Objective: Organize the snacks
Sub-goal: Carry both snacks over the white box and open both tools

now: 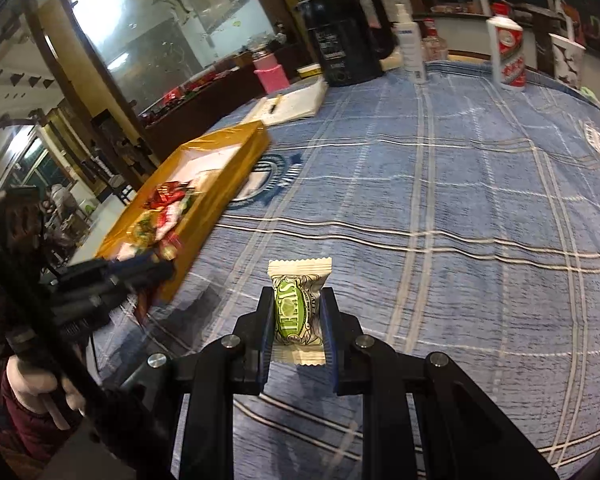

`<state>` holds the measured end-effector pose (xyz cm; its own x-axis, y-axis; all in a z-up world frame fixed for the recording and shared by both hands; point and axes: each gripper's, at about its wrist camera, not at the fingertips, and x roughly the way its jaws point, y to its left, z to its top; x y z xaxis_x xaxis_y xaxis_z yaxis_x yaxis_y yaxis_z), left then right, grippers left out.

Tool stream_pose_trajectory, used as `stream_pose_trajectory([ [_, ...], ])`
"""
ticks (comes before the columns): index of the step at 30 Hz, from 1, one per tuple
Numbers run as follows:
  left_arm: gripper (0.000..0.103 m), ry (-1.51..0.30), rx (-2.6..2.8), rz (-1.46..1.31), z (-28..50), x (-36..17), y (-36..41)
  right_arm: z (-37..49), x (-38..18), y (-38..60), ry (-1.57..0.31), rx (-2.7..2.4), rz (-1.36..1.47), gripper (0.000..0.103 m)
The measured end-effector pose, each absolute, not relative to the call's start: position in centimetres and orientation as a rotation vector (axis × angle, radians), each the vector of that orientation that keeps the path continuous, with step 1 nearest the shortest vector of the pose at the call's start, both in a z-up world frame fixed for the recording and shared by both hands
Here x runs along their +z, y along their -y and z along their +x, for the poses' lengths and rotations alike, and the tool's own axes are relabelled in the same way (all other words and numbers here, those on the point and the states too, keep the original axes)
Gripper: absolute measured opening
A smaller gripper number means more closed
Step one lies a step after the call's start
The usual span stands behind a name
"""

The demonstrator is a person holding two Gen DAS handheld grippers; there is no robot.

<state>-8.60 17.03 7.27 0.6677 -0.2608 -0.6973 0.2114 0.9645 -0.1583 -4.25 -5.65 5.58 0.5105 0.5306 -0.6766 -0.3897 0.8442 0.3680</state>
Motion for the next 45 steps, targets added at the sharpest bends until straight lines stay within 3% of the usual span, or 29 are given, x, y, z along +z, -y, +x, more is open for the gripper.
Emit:
stream_pose_trajectory([
  [7, 0.025, -0.695, -0.080, -0.141, -9.8, 9.2, -25.1, -3.5, 7.5, 0.6, -0.873, 0.665, 0.176, 0.021],
  [17, 0.025, -0.713, 0.063, -0.196, -9.1, 7.2, -32.4, -1.7, 9.0, -10.5, -0.902, 0.782, 0.058, 0.021],
  [30, 0.025, -0.726, 0.087, -0.181, -7.7, 5.4, -33.4, 3.0, 6.8, -20.0, -1.010, 0.783, -0.019, 0.021],
  [45, 0.029, -0.686, 0.145, -0.151, -8.4, 5.8, -33.0, 4.7, 5.6, -21.8, -0.988, 0.741, -0.032, 0.024],
])
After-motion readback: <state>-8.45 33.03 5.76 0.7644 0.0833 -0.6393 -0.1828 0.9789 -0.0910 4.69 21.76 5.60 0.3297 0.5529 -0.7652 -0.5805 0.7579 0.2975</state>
